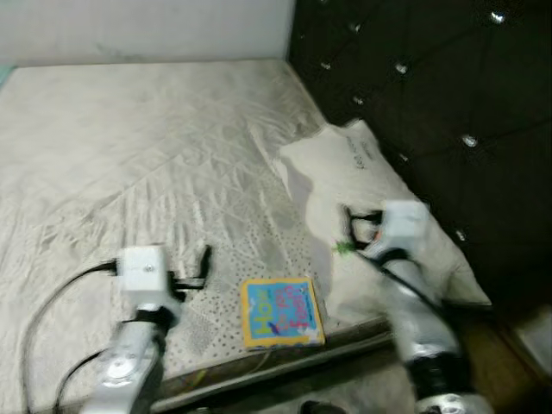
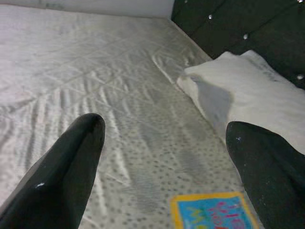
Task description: Clean up the room
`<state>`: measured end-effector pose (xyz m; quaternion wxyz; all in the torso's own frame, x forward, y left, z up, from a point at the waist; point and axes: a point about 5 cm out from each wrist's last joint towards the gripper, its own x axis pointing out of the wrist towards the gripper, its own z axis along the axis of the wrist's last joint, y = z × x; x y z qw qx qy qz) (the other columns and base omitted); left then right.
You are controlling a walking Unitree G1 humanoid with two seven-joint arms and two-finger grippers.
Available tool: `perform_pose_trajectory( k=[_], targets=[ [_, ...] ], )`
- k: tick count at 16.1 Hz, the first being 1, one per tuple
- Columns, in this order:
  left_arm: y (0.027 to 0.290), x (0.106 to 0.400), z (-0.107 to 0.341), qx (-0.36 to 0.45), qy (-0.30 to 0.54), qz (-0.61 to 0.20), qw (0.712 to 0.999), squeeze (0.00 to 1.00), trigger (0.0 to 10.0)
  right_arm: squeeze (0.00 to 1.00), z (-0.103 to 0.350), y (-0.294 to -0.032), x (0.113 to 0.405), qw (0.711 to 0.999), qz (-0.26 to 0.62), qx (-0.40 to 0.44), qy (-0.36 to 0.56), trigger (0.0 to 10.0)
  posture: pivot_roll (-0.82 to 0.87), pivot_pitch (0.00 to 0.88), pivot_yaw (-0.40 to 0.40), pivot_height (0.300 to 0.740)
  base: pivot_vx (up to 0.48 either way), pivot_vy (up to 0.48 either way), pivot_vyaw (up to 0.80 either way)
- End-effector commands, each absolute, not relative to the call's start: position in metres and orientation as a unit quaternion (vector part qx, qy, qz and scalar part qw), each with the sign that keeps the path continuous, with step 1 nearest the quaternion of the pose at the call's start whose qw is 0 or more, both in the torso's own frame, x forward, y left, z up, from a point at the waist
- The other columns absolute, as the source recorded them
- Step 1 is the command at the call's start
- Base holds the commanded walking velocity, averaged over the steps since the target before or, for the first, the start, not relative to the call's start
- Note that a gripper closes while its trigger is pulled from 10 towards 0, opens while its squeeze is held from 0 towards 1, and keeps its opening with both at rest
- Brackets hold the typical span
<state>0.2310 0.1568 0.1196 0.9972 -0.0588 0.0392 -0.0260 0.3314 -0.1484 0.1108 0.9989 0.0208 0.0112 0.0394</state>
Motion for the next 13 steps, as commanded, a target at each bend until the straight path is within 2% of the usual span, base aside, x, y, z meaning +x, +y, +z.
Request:
perform_pose_trajectory(
  k=[1, 5, 6, 13],
  targets=[
    [0.1493, 0.2313, 0.1171, -0.064, 0.046, -0.037, 0.996, 0.00, 10.0, 0.00, 0.1091, -0.1635, 0.3308, 1.000, 0.020, 0.011, 0.015, 10.0, 0.04, 0.134, -0.041, 0.740, 0.000, 0.371, -0.46],
    [0.1496, 0.2323, 0.1170, -0.063, 0.045, -0.037, 0.996, 0.00, 10.0, 0.00, 0.1069, -0.1606, 0.3300, 0.999, 0.032, 0.008, 0.018, 10.0, 0.04, 0.133, -0.037, 0.740, 0.000, 0.373, -0.10],
    [0.1492, 0.2330, 0.1185, -0.059, 0.039, -0.040, 0.997, 0.00, 10.0, 0.00, 0.1083, -0.1586, 0.3293, 0.999, 0.040, 0.004, 0.011, 10.0, 0.04, 0.132, -0.036, 0.740, 0.000, 0.000, 0.00],
    [0.1497, 0.2334, 0.1184, -0.048, 0.037, -0.040, 0.997, 0.00, 10.0, 0.00, 0.1088, -0.1573, 0.3296, 0.999, 0.043, -0.002, 0.007, 10.0, 0.04, 0.131, -0.033, 0.740, 0.000, 0.000, 0.67]
  ],
)
